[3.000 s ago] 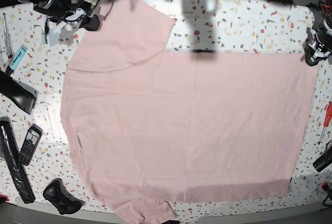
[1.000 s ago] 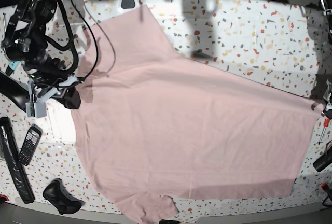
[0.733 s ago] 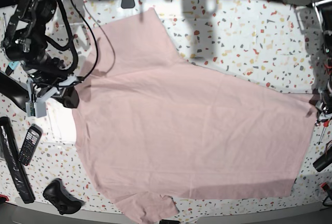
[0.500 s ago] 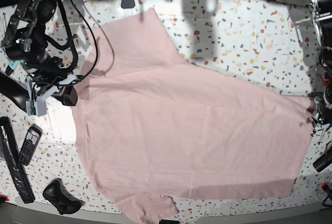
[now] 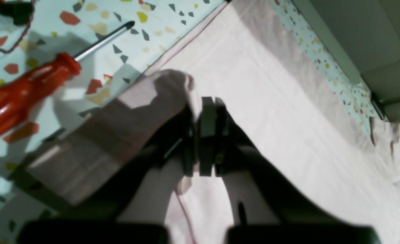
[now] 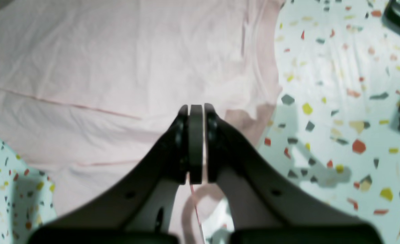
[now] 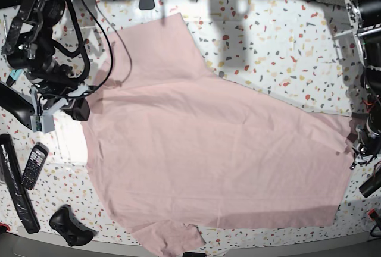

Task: Fold the T-shirt properly
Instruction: 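Lift the held edge with both grippers and fold it over the body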

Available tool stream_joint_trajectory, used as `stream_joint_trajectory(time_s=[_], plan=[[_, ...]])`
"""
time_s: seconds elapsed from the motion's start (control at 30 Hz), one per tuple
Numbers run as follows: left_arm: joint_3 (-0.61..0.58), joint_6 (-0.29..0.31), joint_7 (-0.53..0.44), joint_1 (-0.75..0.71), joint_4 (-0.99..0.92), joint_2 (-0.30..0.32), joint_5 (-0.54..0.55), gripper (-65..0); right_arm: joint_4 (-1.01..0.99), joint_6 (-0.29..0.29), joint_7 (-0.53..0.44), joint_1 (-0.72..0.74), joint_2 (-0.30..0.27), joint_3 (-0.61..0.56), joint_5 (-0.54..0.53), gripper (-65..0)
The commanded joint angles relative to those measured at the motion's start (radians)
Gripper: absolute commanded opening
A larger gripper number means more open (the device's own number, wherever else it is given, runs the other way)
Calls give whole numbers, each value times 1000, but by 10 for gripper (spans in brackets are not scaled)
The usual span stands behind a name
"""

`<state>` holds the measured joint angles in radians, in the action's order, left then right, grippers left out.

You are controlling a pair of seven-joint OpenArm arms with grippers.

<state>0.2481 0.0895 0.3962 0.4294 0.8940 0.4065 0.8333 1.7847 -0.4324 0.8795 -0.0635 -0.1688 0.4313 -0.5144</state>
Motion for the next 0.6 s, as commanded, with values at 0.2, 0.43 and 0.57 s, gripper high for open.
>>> stream_joint_trajectory(time_s=[0.2,0.43,0.57], plan=[[3,8,8,28,15,30,1,-345,25,-28,23,14,-14,6,-96,-369],[3,59,176,27,16,87,7,-347,114,-58,101,-23,-14,72,-179,-370],[6,206,256,19,16,126,105,-360,127,-98,160,-97,-14,130,-222,-370]])
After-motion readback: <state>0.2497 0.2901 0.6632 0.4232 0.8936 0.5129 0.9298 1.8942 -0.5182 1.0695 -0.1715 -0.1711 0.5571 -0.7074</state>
